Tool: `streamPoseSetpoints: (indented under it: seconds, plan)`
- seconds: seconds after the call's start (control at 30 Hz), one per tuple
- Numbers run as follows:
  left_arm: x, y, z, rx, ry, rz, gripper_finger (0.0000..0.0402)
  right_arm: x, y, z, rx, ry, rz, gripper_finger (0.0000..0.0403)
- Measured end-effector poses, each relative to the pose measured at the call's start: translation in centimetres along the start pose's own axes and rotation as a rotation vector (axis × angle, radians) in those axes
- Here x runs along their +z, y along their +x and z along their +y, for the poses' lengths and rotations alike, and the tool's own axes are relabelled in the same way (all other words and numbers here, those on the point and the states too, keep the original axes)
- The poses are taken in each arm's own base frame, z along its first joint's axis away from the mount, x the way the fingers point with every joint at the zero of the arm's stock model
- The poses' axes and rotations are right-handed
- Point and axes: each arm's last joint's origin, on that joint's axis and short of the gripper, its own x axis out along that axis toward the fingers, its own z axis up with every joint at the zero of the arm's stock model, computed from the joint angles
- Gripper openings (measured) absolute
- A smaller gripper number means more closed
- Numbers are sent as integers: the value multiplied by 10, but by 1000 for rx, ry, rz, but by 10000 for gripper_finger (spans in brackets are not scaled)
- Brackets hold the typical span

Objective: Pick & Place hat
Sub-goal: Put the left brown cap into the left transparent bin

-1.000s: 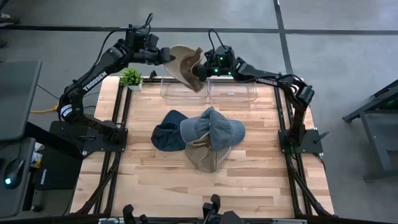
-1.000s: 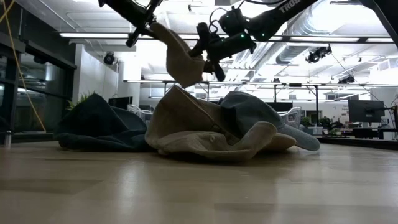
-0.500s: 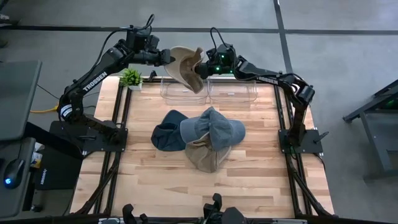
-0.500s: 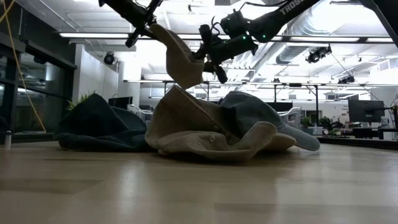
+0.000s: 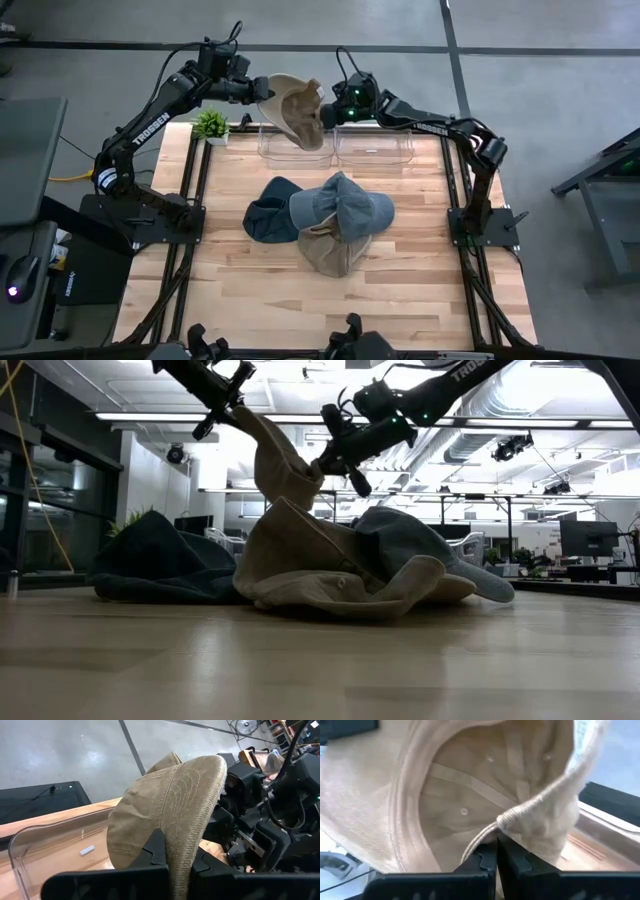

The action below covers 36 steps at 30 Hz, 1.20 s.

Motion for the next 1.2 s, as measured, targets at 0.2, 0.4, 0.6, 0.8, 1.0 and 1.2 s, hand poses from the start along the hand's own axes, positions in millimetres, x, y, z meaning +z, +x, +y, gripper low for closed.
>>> streamPoseSetpoints:
  seconds: [0.2,0.4,0.6,0.8,1.0,1.2]
  plan:
    - [0,0,1,21,15,-12,0,-4,-6,-9,-119,40,42,1]
    - [-4,-1,6,86,24,29,0,-14,-13,-23,-287,26,141,1]
    - [-9,2,11,109,32,58,0,-21,-16,-28,-363,-12,214,0]
    - [-19,15,23,109,7,93,0,-24,-26,-25,-423,-56,262,0]
    - [-33,37,41,67,-74,93,0,-19,-51,-11,-477,-123,265,0]
    - [-45,50,54,67,-120,89,0,-12,-81,9,-492,-180,236,0]
